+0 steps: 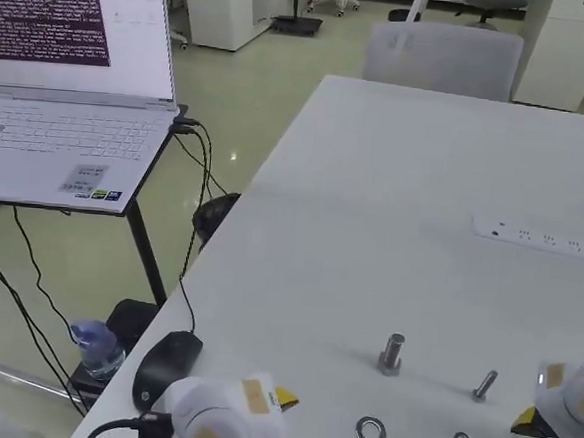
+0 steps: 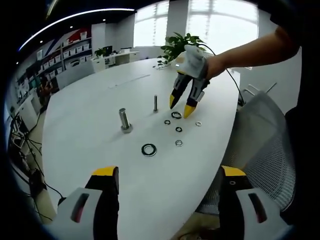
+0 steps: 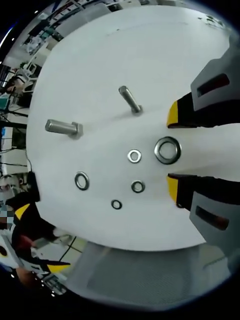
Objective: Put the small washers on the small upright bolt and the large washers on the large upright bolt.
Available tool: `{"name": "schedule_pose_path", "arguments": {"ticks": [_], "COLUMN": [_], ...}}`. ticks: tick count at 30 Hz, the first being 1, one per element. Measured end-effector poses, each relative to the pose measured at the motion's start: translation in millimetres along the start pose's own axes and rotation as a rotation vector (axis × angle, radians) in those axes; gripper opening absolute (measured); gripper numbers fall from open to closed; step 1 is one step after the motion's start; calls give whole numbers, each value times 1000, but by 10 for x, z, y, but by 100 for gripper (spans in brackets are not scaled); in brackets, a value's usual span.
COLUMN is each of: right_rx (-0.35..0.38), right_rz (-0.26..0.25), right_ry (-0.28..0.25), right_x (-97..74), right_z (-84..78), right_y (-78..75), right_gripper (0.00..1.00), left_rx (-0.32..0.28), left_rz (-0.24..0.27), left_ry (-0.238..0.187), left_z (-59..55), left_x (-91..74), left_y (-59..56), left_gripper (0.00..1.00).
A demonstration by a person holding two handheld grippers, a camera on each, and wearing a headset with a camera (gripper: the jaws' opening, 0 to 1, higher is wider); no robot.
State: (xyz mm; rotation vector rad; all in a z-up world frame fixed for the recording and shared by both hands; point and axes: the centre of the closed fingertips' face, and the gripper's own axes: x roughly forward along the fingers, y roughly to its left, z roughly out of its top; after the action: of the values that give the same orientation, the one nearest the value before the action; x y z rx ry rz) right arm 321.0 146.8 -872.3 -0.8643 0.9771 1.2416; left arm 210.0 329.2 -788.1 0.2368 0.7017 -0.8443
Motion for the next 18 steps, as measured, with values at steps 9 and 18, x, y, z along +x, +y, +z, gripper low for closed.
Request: {"name": "schedule_pose_path", "arguments": {"ticks": [9, 18], "right_rx": [-8, -21], "right_rz": [11, 16], "right_ry": [27, 59], "right_x": [49, 43], "right_z": [-18, -14], "right_y": [18, 2], "right_gripper": [38, 36], "left_rx": [33, 70], "left_rz": [20, 27], "left_ry": [28, 54], "left_z": [-63, -90], "left_x": [10, 2], "left_y": [64, 93], "left_gripper": [81, 81]}}
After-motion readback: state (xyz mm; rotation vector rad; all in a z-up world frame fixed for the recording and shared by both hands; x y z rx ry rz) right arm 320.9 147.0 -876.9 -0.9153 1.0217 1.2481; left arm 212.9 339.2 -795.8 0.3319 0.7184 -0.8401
